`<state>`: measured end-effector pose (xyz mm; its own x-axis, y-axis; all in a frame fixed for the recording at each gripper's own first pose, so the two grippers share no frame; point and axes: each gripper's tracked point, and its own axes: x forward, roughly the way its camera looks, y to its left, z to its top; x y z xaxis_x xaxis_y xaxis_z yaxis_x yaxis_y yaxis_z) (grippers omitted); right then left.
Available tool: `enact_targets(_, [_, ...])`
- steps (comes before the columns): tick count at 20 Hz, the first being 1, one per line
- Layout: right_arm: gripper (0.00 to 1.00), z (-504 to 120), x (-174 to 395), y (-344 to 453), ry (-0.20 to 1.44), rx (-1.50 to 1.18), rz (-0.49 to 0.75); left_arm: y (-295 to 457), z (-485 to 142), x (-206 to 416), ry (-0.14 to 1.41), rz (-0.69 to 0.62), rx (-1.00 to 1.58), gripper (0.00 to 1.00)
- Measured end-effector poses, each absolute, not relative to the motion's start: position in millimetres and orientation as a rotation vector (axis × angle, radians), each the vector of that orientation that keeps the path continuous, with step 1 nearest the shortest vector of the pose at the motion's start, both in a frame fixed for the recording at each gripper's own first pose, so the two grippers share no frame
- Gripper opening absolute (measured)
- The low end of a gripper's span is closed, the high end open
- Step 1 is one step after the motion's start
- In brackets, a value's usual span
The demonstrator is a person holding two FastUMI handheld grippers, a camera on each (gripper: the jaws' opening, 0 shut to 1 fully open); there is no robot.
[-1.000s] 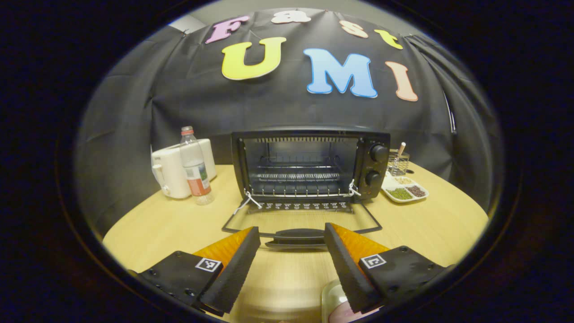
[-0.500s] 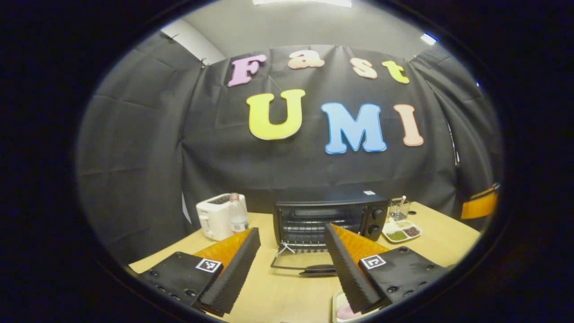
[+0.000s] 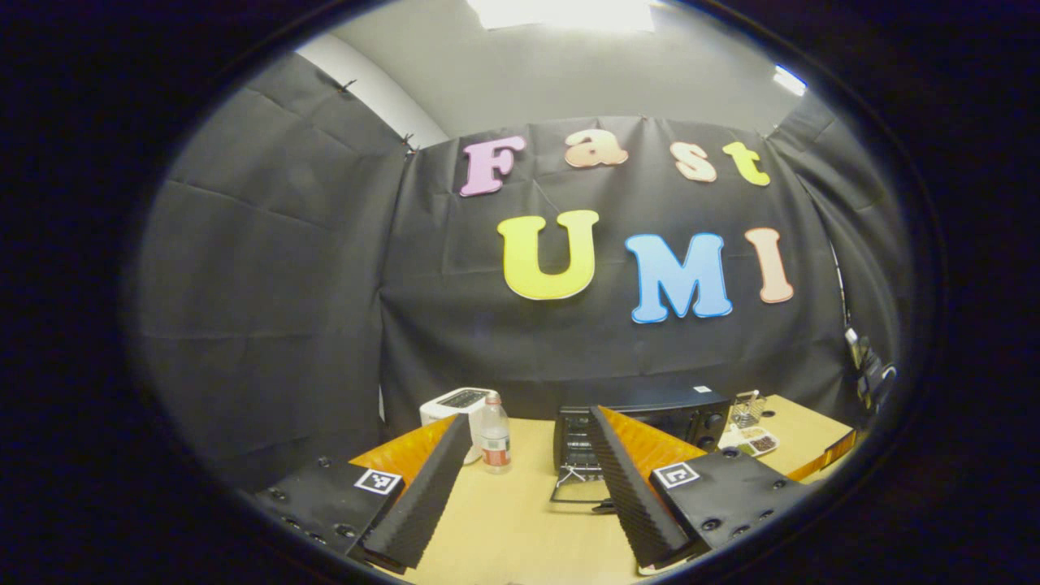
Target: Open the electric oven with the left hand, put the food in, and close the electric oven.
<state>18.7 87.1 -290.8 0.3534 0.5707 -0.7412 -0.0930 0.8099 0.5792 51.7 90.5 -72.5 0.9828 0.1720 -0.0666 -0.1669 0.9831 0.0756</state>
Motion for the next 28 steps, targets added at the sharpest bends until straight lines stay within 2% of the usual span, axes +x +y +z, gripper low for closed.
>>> enact_targets(9, [0.97, -359.0, -8.3, 91.5, 1.396, 0.43, 0.44, 114.8, -71.5, 38.9, 0.075, 0.219, 0.088, 1.0])
enact_targets(10, [0.89, -364.7, -6.0, 93.5, 1.41, 0.424, 0.438, 115.8, -73.3, 37.4, 0.079, 0.223, 0.09, 1.0])
enact_targets(12, [0.63, -368.9, -10.4, 92.9, 1.428, 0.422, 0.435, 118.4, -74.9, 36.1, 0.084, 0.229, 0.095, 1.0])
enact_targets(16, [0.63, -371.2, -6.7, 101.0, 1.474, 0.46, 0.449, 118.4, -75.9, 36.3, 0.087, 0.23, 0.093, 1.0])
enact_targets(18, [0.63, -385.7, -4.8, 90.1, 1.495, 0.397, 0.392, 115.7, -74.2, 38.9, 0.085, 0.228, 0.095, 1.0])
enact_targets(20, [0.12, -378.8, -2.0, 91.8, 1.504, 0.438, 0.378, 112.8, -73.4, 40.5, 0.086, 0.223, 0.1, 1.0])
enact_targets(23, [0.13, -383.5, -1.8, 94.2, 1.503, 0.419, 0.364, 108.3, -74.9, 42.5, 0.091, 0.224, 0.106, 1.0])
enact_targets(24, [0.07, -398.1, -1.4, 98.5, 1.499, 0.411, 0.343, 107.5, -76.4, 40.0, 0.093, 0.226, 0.105, 1.0])
enact_targets(25, [0.02, -382.7, -2.8, 89.7, 1.506, 0.41, 0.358, 106.1, -76.9, 39.3, 0.095, 0.229, 0.104, 1.0])
enact_targets(28, [0.0, -386.1, -0.9, 96.3, 1.515, 0.417, 0.382, 104.7, -76.9, 34.9, 0.102, 0.238, 0.101, 1.0])
